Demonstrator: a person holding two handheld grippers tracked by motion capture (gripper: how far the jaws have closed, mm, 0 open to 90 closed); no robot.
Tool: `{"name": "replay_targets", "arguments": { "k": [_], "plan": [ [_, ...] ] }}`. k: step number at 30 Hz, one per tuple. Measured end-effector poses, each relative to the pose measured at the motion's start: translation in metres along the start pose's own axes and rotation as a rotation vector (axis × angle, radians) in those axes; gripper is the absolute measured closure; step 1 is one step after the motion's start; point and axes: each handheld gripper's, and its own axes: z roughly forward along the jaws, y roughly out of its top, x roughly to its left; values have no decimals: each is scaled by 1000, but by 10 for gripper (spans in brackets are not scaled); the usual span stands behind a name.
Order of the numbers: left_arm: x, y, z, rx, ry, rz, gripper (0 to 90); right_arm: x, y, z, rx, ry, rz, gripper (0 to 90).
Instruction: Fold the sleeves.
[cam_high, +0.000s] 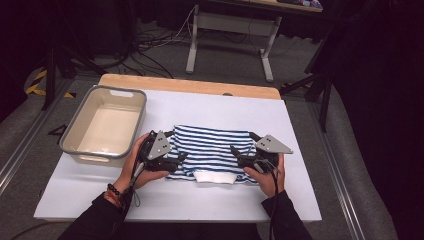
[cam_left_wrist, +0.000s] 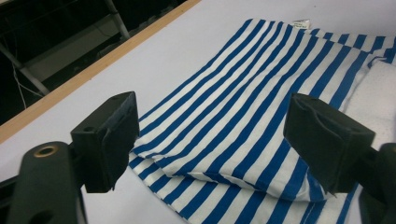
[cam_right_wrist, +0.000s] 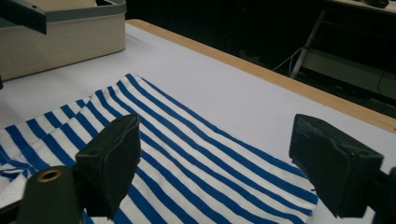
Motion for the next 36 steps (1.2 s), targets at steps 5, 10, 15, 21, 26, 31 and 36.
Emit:
{"name": "replay_targets", "arguments": {
  "k": [5,10,15,21,26,31,36],
  "plan": [
    [-1,-2,-6,-6,-12,2,129,5,-1,-3,6,14,-12,163],
    [-1,-5,-14,-17,-13,-1,114,13,-2,-5,14,28,-37,161],
    [-2,-9,-23,-23,-9,11,117,16,-2,-7,15,38,-42,161],
    [-2,-12,-30,-33,-14,22,116,21,-4,-9,20,58,-59,161],
    [-4,-16,-36,-43,-14,21,116,28,-7,-12,34,72,-83,161],
    [-5,-21,-45,-35,15,25,118,32,-9,-15,33,83,-88,161],
    [-5,-30,-56,-36,24,8,121,37,-16,-14,70,104,-92,164]
  ]
}}
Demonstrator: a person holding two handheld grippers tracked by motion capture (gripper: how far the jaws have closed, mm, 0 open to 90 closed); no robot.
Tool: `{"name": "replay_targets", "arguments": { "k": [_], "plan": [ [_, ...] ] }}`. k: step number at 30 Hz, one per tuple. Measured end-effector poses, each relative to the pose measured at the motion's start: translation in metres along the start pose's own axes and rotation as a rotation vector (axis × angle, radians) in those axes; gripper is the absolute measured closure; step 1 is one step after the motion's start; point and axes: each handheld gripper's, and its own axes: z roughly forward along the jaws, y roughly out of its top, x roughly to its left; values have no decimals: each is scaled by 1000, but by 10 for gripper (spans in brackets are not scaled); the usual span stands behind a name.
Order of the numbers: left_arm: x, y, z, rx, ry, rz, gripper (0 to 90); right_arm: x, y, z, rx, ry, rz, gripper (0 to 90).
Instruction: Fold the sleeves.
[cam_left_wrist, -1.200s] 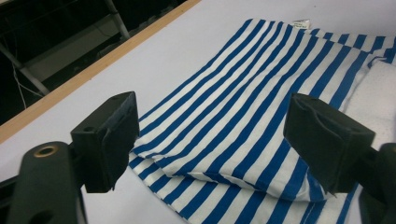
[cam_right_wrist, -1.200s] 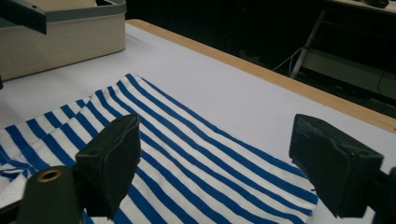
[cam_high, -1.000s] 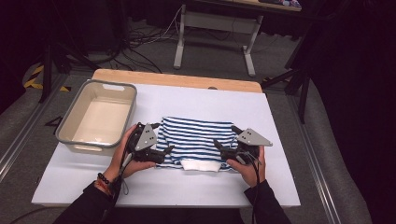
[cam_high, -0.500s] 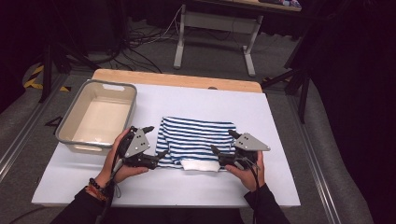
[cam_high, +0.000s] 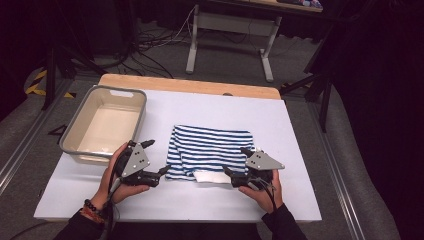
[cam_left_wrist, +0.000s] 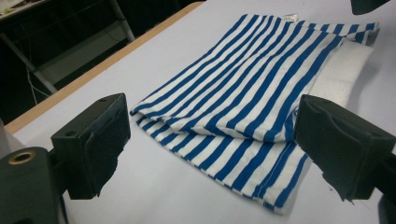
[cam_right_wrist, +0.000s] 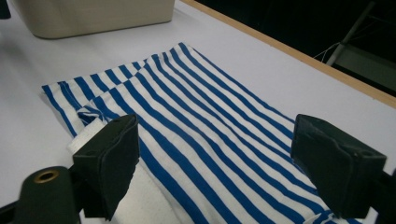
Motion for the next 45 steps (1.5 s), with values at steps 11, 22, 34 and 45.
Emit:
{"name": "replay_targets", "arguments": {
  "k": [11,22,34,45],
  "plan": [
    [-4,-25,-11,43,-14,-47,121,12,-8,5,36,46,-5,179],
    [-9,-49,-27,79,-26,-102,109,27,-19,4,66,102,-25,180],
    [-13,-54,-26,97,-34,-116,109,32,-20,8,65,105,-51,198],
    [-13,-56,-33,92,-20,-118,108,36,-16,16,65,146,-65,208]
  ]
}}
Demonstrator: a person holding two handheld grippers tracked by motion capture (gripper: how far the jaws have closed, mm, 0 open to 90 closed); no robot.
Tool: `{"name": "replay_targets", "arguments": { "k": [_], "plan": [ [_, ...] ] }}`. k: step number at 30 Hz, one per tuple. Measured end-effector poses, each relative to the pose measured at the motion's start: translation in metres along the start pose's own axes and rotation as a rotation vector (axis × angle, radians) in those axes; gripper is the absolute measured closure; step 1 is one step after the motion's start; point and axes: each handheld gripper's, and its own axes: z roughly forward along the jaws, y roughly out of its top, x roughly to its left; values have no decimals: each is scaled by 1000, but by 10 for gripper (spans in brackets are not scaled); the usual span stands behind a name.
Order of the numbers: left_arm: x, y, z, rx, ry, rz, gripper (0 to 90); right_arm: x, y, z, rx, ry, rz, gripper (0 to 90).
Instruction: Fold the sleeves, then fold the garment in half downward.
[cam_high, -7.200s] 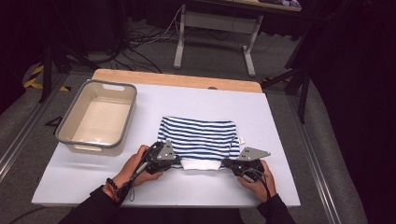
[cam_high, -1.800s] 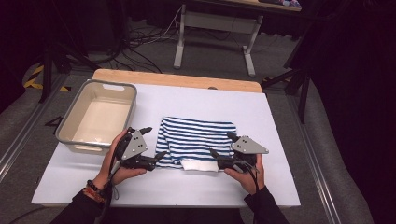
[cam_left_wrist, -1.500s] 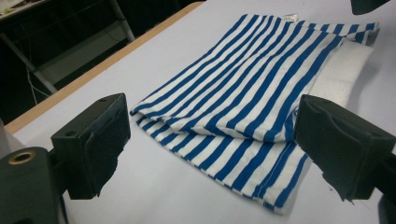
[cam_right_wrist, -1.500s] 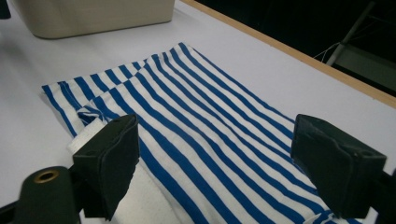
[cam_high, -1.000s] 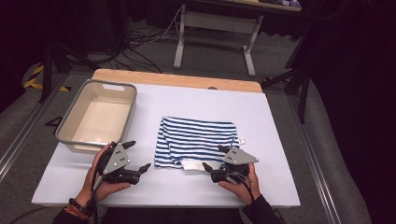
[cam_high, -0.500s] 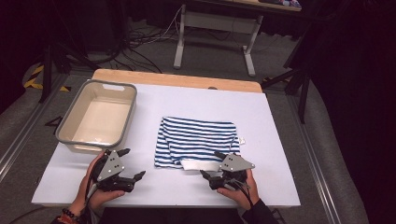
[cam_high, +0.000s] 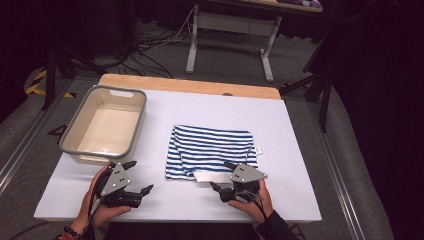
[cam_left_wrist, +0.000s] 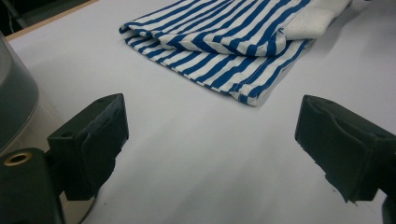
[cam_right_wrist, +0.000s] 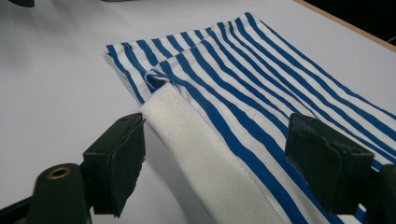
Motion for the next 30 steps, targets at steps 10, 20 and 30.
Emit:
{"name": "replay_targets", "arguments": {
  "k": [10,20,30],
  "plan": [
    [0,-2,-1,11,3,-1,108,4,3,6,-12,11,-4,229],
    [0,-3,-2,13,5,-3,108,13,8,18,-6,47,-13,236],
    [0,-2,2,30,-3,7,107,32,29,45,18,100,-102,294]
  ]
}}
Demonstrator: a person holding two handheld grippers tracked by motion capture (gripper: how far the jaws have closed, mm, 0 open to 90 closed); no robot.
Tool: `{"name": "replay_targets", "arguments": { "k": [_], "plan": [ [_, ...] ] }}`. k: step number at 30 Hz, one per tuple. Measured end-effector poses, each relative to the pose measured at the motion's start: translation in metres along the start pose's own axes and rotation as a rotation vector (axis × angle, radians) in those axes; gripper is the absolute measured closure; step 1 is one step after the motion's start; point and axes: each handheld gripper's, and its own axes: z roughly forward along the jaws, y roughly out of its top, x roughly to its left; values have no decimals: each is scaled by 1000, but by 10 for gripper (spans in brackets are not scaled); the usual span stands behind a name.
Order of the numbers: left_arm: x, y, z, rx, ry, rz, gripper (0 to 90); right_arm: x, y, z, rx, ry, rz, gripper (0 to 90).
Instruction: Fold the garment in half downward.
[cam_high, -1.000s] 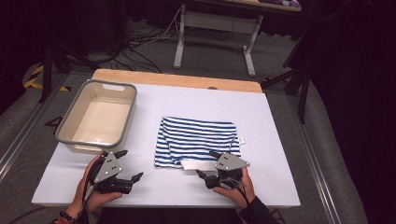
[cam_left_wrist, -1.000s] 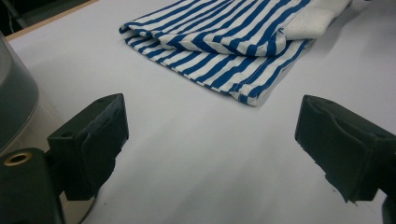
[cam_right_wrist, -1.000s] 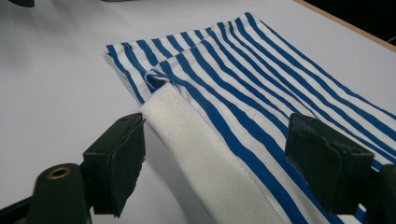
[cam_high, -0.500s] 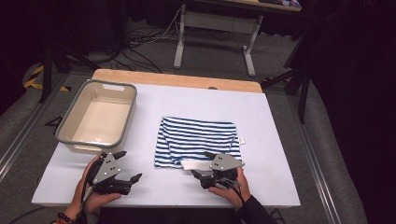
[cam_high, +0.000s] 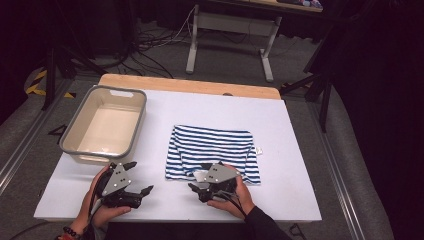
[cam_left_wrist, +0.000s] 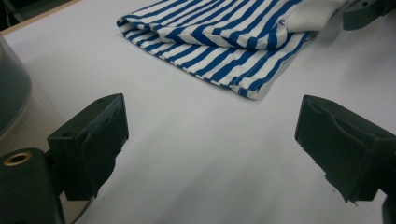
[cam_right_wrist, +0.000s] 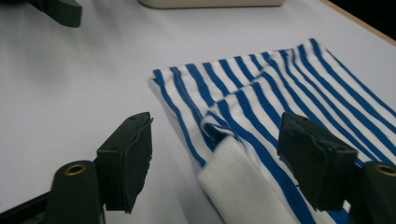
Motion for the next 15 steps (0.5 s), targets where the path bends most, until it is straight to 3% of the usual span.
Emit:
{"name": "replay_targets", "arguments": {
  "k": [4,9,10,13,15],
  "plan": [
    [0,0,-3,-10,7,-11,108,3,7,17,23,29,-30,326],
    [1,2,-2,-14,7,-3,107,4,7,33,58,28,-37,336],
    [0,2,-1,-10,3,-2,107,4,7,38,88,23,-48,336],
    [-1,1,1,-2,-5,-2,107,2,8,40,82,3,-35,377],
    [-1,2,1,0,-7,2,107,-1,9,43,95,16,-8,387]
  ]
}}
